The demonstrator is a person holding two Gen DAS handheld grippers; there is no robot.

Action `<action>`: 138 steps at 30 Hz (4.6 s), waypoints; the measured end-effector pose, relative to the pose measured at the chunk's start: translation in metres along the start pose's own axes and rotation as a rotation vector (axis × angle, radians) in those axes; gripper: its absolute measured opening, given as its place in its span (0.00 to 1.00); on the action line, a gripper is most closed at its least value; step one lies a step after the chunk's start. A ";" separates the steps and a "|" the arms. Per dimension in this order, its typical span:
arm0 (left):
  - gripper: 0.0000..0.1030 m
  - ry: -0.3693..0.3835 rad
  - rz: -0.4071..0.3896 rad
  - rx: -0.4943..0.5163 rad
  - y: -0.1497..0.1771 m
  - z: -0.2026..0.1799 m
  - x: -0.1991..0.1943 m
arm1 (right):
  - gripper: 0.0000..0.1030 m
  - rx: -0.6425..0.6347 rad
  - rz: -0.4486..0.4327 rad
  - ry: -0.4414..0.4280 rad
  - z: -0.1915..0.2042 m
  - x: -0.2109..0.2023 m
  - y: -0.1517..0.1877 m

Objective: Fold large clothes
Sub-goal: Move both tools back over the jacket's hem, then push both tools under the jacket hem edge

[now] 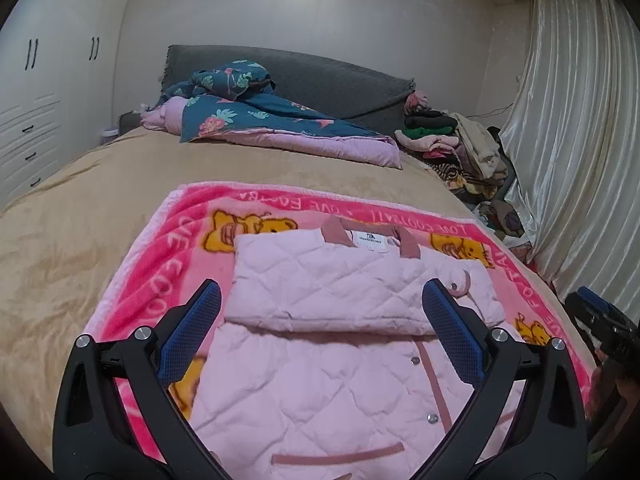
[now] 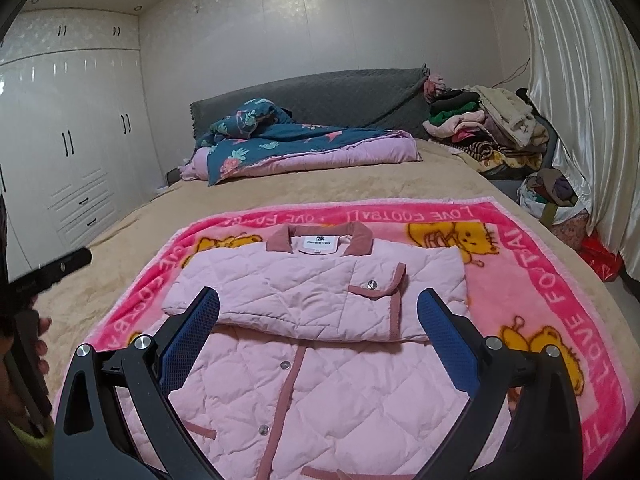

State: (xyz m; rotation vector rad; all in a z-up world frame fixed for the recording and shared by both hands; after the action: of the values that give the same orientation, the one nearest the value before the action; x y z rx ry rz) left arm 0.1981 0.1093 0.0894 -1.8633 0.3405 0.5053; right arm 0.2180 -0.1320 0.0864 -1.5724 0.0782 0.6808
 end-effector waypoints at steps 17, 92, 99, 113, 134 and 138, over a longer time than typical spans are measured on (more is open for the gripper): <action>0.92 -0.067 0.027 0.007 0.030 0.000 -0.035 | 0.96 -0.005 0.029 -0.022 -0.006 -0.037 0.020; 0.92 -0.156 0.419 -0.214 0.211 0.122 -0.065 | 0.96 0.042 0.395 0.089 -0.103 -0.087 0.212; 0.92 -0.171 0.450 -0.207 0.215 0.121 -0.059 | 0.96 0.079 0.443 0.084 -0.113 -0.085 0.236; 0.92 -0.133 0.535 -0.173 0.220 0.116 -0.045 | 0.96 0.123 0.528 0.025 -0.115 -0.089 0.278; 0.92 -0.178 0.484 -0.055 0.220 0.082 -0.049 | 0.46 0.285 0.365 -0.225 -0.108 -0.106 0.281; 0.89 -0.186 0.469 -0.041 0.220 0.080 -0.052 | 0.47 0.347 0.371 -0.251 -0.112 -0.090 0.285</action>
State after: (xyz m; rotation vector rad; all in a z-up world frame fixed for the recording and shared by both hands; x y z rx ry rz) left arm 0.0363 0.1096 -0.0875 -1.7572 0.6499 1.0019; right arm 0.0603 -0.3070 -0.1284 -1.1380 0.2908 1.0889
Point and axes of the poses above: each gripper's, at about its wrist camera, not at the fingertips, and x roughly the way its jaws point, z to its left, y to its underside, the point moved 4 cm from there along x, roughly the way its jaws point, and after that the axes turned 7 degrees about -x, right-handed, at the moved point
